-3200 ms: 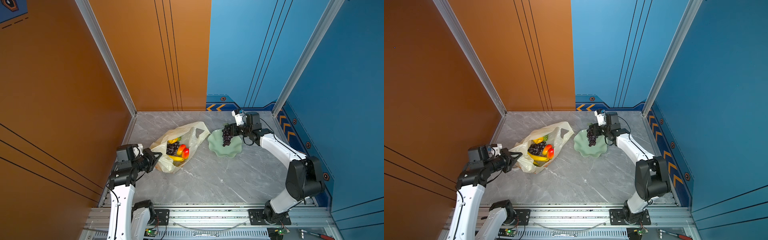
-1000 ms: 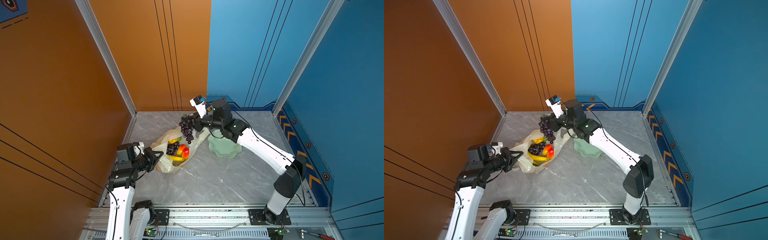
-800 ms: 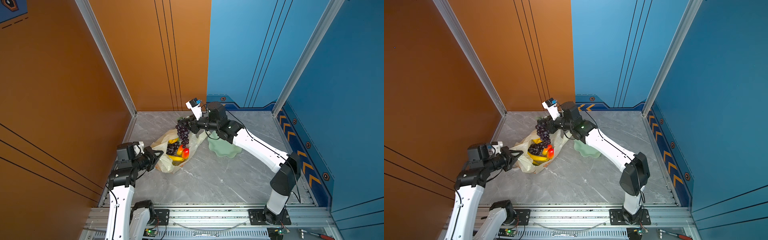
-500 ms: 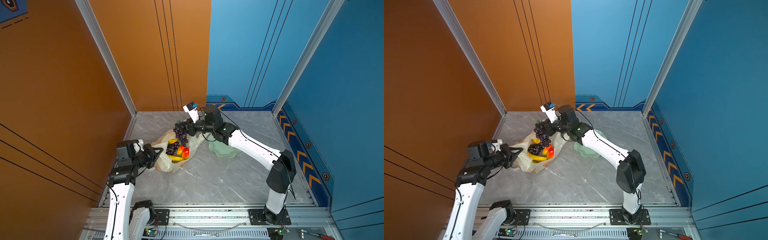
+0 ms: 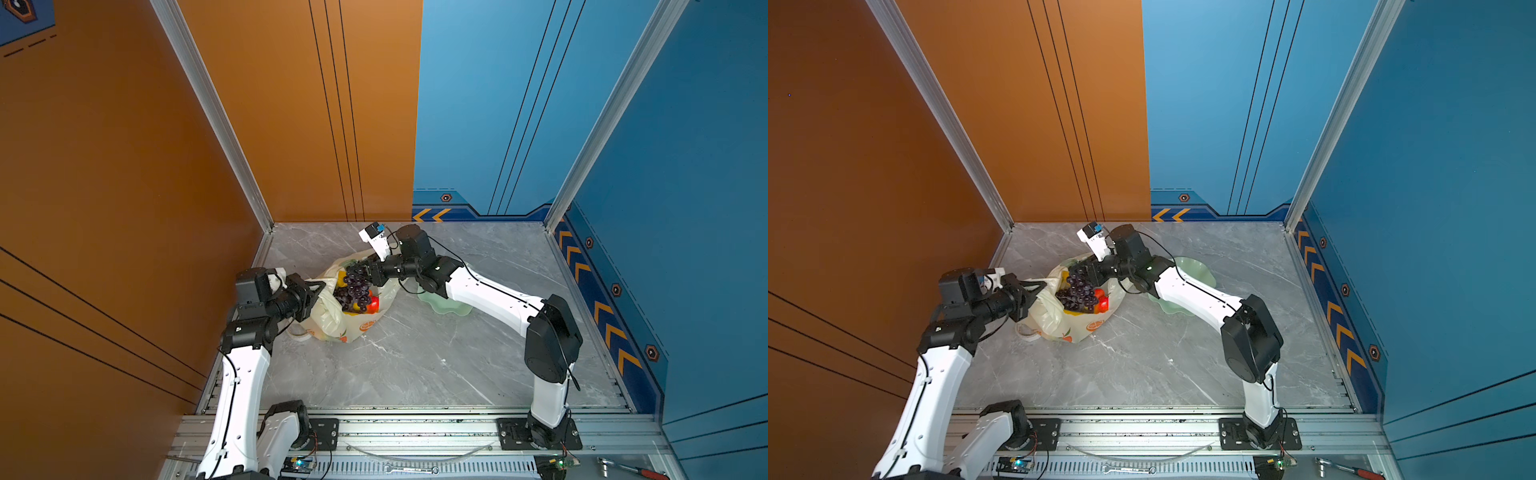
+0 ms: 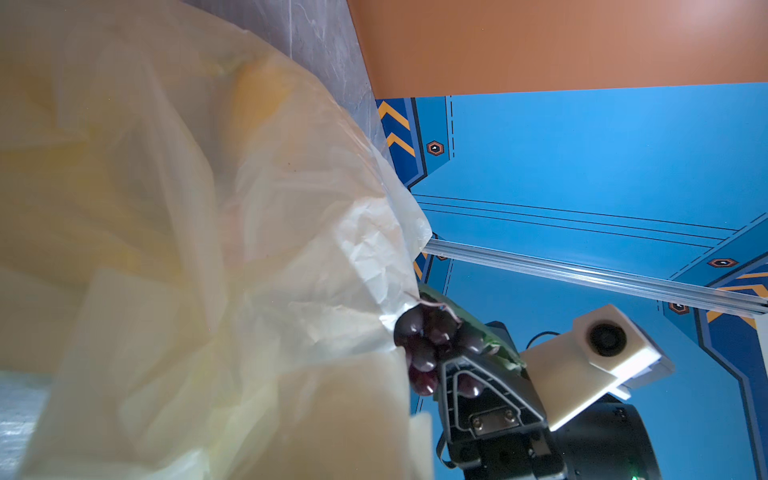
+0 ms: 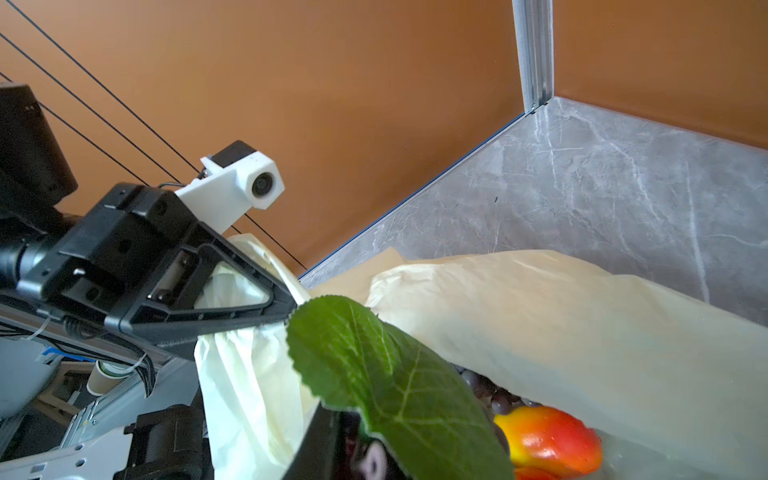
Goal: Place the fruits into the plastic bag
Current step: 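Lower the grapes into the bag with the right gripper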
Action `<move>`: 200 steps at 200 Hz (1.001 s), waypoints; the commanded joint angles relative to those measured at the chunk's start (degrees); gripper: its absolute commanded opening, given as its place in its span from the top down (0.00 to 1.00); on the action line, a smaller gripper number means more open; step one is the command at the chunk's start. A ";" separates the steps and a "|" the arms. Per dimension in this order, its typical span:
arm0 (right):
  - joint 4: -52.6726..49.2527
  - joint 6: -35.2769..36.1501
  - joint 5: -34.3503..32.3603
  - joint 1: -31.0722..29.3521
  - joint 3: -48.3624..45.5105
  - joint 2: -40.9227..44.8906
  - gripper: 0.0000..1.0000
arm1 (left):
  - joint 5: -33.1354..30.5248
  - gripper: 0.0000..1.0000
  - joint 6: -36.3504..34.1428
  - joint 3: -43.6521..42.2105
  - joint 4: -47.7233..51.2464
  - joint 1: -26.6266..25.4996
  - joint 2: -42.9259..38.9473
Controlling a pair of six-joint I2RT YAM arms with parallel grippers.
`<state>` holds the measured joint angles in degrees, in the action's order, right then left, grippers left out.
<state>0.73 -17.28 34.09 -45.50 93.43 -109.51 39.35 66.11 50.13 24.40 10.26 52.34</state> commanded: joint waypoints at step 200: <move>4.37 -3.02 3.64 -1.42 -3.23 -8.91 0.82 | -1.30 1.00 3.42 4.11 -6.47 -0.68 1.50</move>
<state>2.96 -19.59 36.49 -47.24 91.85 -117.80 39.03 69.10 52.66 19.42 10.04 55.18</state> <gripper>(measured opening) 0.188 0.045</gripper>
